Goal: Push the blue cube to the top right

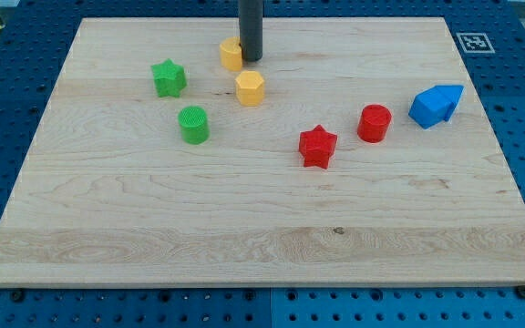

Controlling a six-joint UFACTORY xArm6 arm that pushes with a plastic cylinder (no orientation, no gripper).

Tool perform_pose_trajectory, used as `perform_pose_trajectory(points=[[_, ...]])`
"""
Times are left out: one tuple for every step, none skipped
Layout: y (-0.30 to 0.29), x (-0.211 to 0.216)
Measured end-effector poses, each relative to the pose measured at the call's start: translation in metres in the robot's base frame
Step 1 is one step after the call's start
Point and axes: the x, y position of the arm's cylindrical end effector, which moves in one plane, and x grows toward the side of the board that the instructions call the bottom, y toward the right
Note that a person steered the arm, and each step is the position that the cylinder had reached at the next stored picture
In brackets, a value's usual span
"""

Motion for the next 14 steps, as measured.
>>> perform_pose_trajectory(points=[[0.049,0.0],[0.12,0.0],[0.197,0.0],[0.277,0.016],[0.341,0.068],[0.361,0.112],[0.361,0.113],[0.354,0.121],[0.338,0.128],[0.338,0.128],[0.33,0.129],[0.33,0.136],[0.325,0.143],[0.314,0.143]])
